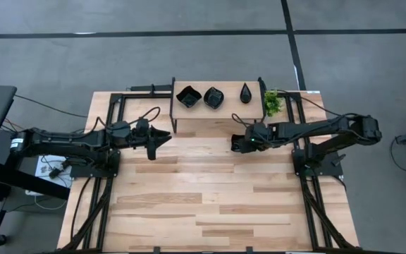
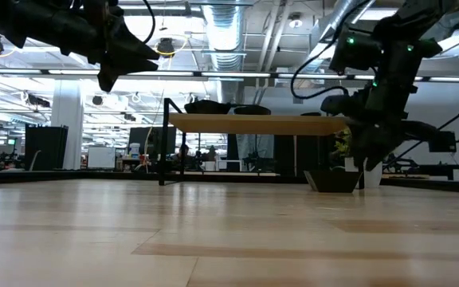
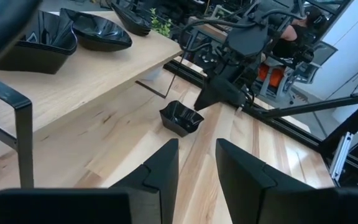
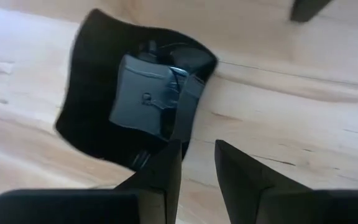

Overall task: Pick & Place Mini shaped plates
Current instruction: Stack the distorted square plate on top of the distorted square plates on the shelf

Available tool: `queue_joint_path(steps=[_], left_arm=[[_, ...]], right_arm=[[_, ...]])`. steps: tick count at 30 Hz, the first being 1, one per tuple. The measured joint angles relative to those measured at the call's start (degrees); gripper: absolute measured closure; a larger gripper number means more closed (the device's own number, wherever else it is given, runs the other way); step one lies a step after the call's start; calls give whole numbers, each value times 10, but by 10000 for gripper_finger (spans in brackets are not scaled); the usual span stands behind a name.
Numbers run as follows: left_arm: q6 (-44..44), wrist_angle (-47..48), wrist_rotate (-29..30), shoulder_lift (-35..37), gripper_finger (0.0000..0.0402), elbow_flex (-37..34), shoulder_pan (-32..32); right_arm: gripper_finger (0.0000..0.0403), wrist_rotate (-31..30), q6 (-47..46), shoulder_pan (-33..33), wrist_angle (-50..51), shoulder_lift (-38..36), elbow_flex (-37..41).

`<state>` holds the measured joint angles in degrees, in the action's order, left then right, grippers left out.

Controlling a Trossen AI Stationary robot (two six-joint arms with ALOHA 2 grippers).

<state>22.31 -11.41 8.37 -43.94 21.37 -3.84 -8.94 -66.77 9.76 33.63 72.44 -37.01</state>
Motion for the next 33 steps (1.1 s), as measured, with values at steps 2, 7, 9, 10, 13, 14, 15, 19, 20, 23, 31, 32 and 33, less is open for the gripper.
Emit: queue_joint_path(steps=[2, 7, 9, 10, 13, 14, 15, 19, 20, 23, 31, 32, 33], left_arm=[[0, 0, -4, 0, 294, 0, 0], [0, 0, -4, 0, 294, 0, 0], [0, 0, -4, 0, 294, 0, 0], [0, 0, -4, 0, 294, 0, 0], [0, 0, -4, 0, 294, 0, 0], [-3, 0, -4, 0, 294, 0, 0], [-8, 0, -4, 0, 294, 0, 0], [-11, 0, -4, 0, 294, 0, 0], [-11, 0, -4, 0, 294, 0, 0], [-11, -1, -4, 0, 294, 0, 0], [-11, -2, -3, 0, 294, 0, 0], [-11, -2, -3, 0, 294, 0, 0], [-11, -2, -3, 0, 294, 0, 0]], right_arm=[[310, 0, -7, 0, -11, 0, 10], [310, -1, -8, 0, -70, 0, 19], [310, -3, -8, 3, -65, 0, 20], [310, -3, -8, 5, -63, 0, 20], [310, -4, -8, 8, -58, 0, 20], [310, -4, -8, 9, -59, 0, 20], [310, -4, -8, 9, -60, 0, 20], [310, -4, -21, 9, -60, 0, 20], [310, -4, -22, 8, -61, 0, 20], [310, -4, -23, 9, -71, 0, 20], [310, -25, -45, -3, -70, 0, 20], [310, -29, -47, -3, -65, 0, 20], [310, -31, -49, -2, -63, 0, 20]])
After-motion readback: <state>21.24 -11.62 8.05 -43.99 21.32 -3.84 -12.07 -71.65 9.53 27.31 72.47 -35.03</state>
